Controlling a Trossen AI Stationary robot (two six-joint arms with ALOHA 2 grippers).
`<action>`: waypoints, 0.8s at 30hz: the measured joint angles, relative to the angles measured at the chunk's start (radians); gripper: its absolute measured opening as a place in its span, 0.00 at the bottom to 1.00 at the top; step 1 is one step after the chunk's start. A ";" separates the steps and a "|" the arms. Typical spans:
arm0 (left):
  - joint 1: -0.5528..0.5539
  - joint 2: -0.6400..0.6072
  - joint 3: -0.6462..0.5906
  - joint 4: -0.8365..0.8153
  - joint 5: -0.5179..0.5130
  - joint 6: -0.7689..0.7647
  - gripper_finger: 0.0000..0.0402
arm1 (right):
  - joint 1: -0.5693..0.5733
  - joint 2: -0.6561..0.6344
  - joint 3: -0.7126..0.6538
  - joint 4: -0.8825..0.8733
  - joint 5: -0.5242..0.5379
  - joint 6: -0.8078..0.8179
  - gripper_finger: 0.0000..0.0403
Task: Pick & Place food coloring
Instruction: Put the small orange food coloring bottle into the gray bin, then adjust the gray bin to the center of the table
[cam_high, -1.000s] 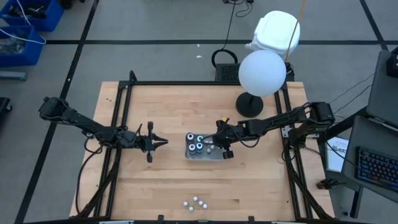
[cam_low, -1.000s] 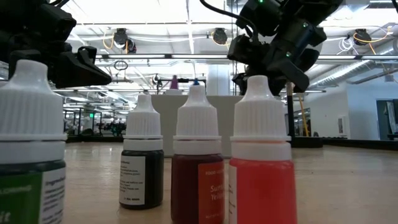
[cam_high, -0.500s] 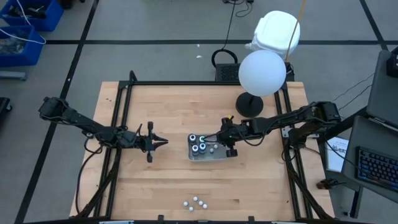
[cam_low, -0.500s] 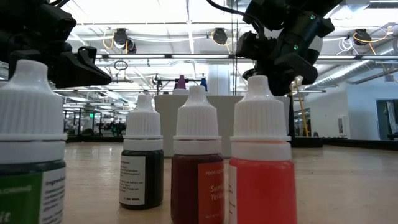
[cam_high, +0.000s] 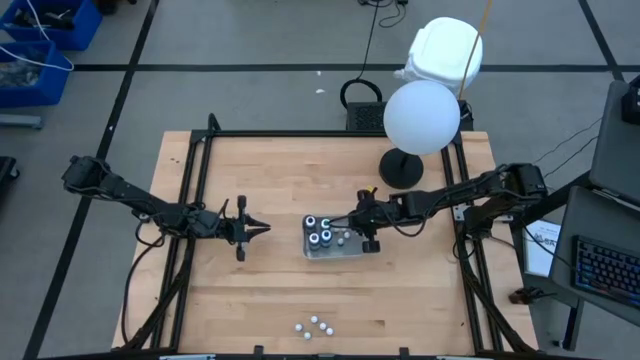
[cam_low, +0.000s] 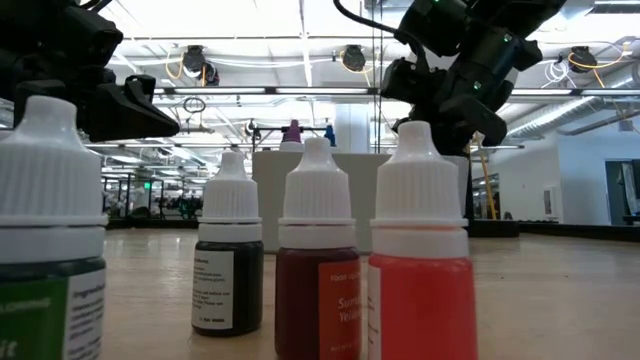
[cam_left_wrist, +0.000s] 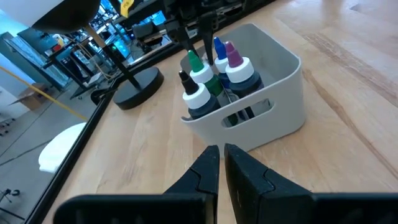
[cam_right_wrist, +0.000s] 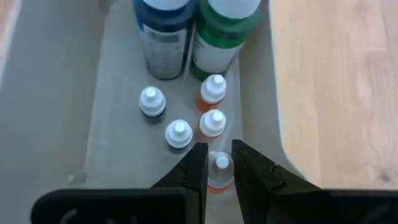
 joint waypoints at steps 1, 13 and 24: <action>0.000 0.000 0.000 0.000 0.000 0.000 0.08 | 0.000 0.000 -0.001 0.000 0.014 0.002 0.12; 0.000 0.000 0.000 0.001 0.000 -0.018 0.08 | 0.000 0.000 -0.021 0.027 0.016 -0.002 0.13; 0.000 0.000 0.000 0.001 0.000 -0.056 0.08 | -0.001 -0.001 -0.021 0.025 0.016 0.001 0.23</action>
